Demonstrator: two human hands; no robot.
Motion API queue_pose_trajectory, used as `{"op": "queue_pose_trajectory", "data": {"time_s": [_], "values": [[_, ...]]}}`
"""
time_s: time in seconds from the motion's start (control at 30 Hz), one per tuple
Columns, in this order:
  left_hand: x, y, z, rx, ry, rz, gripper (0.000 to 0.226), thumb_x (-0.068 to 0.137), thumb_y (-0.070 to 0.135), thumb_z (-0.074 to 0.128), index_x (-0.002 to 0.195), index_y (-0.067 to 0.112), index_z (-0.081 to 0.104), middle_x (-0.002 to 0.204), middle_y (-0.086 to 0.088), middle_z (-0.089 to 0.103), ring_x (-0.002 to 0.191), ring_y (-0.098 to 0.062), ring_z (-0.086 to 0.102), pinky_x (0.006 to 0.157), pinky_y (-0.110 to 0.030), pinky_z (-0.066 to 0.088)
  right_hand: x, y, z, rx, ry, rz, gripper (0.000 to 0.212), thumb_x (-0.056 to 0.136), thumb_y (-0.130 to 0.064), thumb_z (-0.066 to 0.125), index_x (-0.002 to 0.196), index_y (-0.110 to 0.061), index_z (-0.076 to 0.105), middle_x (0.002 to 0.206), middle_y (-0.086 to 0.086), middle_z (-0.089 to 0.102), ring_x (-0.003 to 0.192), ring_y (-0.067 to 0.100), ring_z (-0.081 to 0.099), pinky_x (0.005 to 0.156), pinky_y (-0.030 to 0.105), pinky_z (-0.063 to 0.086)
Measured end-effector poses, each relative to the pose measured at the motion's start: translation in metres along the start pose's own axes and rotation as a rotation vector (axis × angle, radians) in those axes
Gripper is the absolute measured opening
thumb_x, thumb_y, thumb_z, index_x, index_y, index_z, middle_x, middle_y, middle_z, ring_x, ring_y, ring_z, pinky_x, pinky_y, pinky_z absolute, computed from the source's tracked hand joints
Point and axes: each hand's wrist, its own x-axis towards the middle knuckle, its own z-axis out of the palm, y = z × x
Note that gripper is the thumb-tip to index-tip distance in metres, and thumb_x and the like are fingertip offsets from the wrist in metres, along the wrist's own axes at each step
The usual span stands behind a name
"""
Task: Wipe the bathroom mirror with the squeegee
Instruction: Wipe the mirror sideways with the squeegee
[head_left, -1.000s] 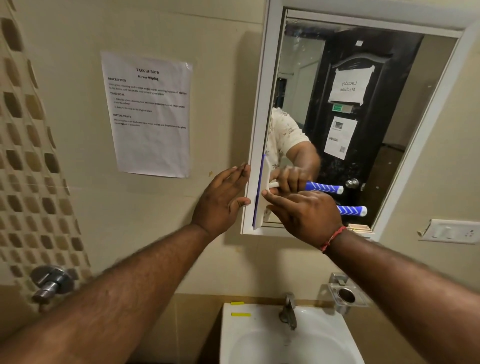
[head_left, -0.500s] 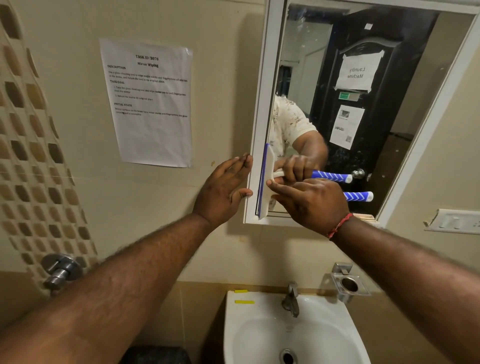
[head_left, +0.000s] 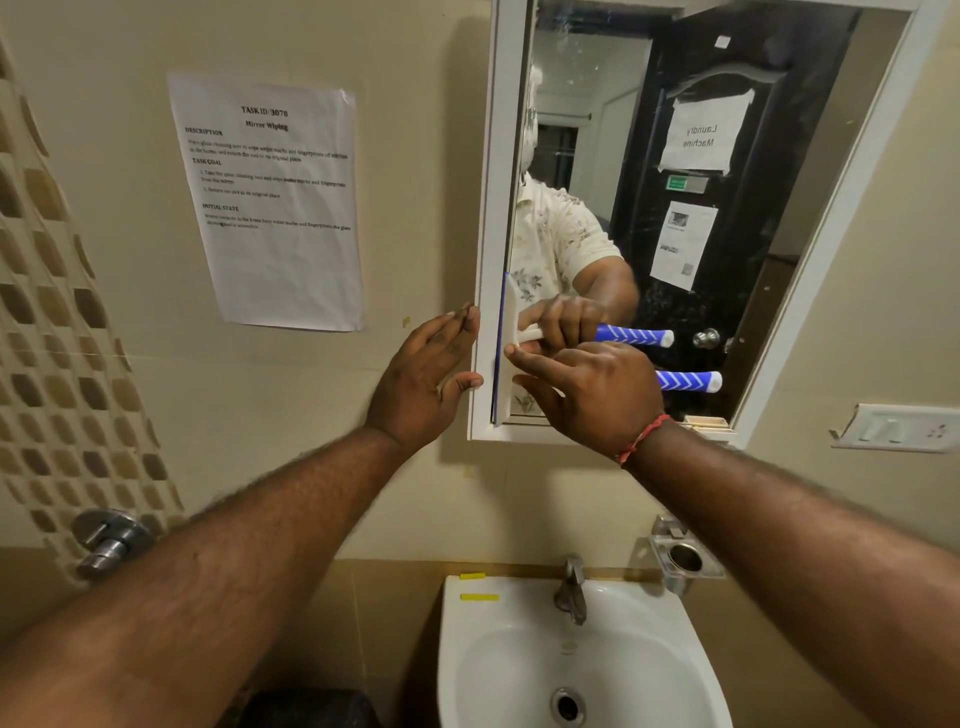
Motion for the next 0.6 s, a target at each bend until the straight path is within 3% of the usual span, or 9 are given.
{"op": "queue_pose_trajectory", "data": {"time_s": [0.13, 0.27, 0.33, 0.6], "values": [[0.0, 0.0, -0.001, 0.019, -0.001, 0.001, 0.081, 0.104, 0.024, 0.078, 0.173, 0.014, 0.037, 0.177, -0.002, 0.045, 0.16, -0.03, 0.045, 0.133, -0.04, 0.037, 0.004, 0.003, -0.002, 0.01, 0.027, -0.013, 0.036, 0.113, -0.049, 0.054, 0.142, -0.037, 0.071, 0.073, -0.004, 0.073, 0.063, 0.022, 0.066, 0.062, 0.041, 0.053], [-0.001, 0.002, -0.003, 0.031, 0.002, -0.017, 0.083, 0.103, 0.024, 0.078, 0.174, 0.017, 0.036, 0.177, 0.001, 0.043, 0.16, -0.026, 0.042, 0.133, -0.013, 0.012, 0.013, 0.007, -0.005, 0.016, 0.094, -0.02, 0.033, 0.111, -0.047, 0.059, 0.139, -0.035, 0.072, 0.071, -0.005, 0.072, 0.063, 0.022, 0.067, 0.061, 0.04, 0.054], [-0.001, 0.003, -0.003, 0.031, -0.001, -0.027, 0.084, 0.102, 0.023, 0.079, 0.174, 0.018, 0.037, 0.177, 0.001, 0.044, 0.16, -0.025, 0.041, 0.131, -0.008, 0.007, 0.018, 0.009, -0.006, 0.004, 0.105, -0.017, 0.033, 0.111, -0.048, 0.059, 0.139, -0.036, 0.072, 0.072, -0.005, 0.072, 0.064, 0.023, 0.068, 0.06, 0.038, 0.053], [-0.002, 0.005, -0.005, 0.051, -0.027, -0.053, 0.085, 0.102, 0.022, 0.08, 0.175, 0.02, 0.035, 0.178, 0.003, 0.043, 0.162, -0.025, 0.041, 0.132, -0.02, 0.018, 0.018, 0.008, -0.005, 0.01, 0.086, -0.019, 0.033, 0.109, -0.047, 0.061, 0.138, -0.036, 0.073, 0.076, -0.004, 0.075, 0.067, 0.024, 0.07, 0.061, 0.04, 0.054]]}}
